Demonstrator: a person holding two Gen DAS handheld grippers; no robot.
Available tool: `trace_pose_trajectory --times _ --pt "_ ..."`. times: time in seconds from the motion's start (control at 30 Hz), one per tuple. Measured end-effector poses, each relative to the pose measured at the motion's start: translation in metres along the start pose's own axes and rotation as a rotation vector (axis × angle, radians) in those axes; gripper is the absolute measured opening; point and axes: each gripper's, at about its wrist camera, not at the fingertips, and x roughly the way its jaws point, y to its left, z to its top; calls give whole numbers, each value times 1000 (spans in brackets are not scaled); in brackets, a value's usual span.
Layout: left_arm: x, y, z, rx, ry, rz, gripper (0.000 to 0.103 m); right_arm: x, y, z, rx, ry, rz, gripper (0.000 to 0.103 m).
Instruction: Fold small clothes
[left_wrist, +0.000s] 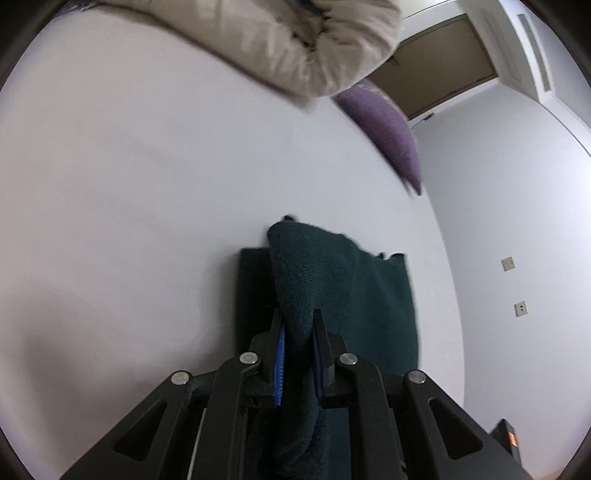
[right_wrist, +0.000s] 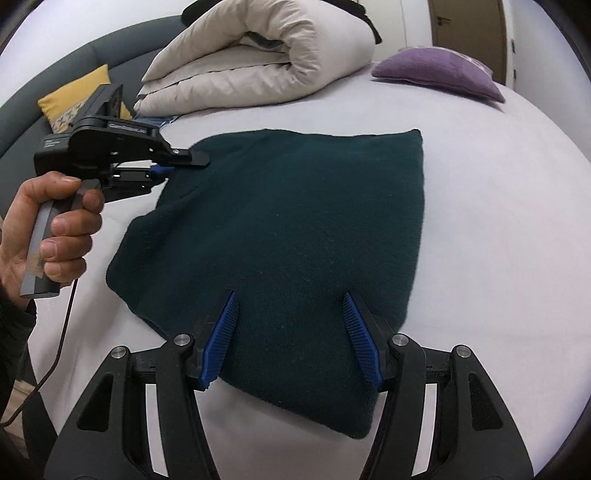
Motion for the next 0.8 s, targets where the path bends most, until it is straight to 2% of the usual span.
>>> trace_pose_trajectory --times 0.07,0.17,0.2,0.23,0.3,0.4,0.43,0.53,0.63,0.7,0.77,0.8 --pt "9 11 -5 -20 4 25 20 4 5 -5 -24 22 -31 58" --pt "5 20 -15 -68 -25 -16 24 7 13 -15 -23 22 -35 59" --pt "1 18 -16 -64 -38 2 24 5 13 -17 -24 23 -31 59" --pt "-10 12 -18 -38 -73 55 27 4 12 -18 -20 24 -23 58" --pt "-34 -7 -25 53 -165 145 27 -4 5 -14 12 7 9 58" --pt "-51 -37 -40 183 -226 176 27 -27 -9 -11 118 -51 111 58" --pt "-53 -52 -54 263 -236 187 27 -32 -12 -11 149 -65 149 57" --pt "-36 -67 -81 378 -195 218 24 -41 -27 -11 263 -73 324 53" --pt "-11 -45 -90 347 -132 242 20 -27 -38 -16 343 -1 459 53" --pt "-6 -37 -93 356 -148 246 13 -8 -47 -25 379 83 463 52" --pt "-9 -28 -94 346 -154 199 13 8 -58 -37 432 127 501 35" --pt "-10 -26 -94 345 -153 182 13 11 -68 -44 468 125 526 32"
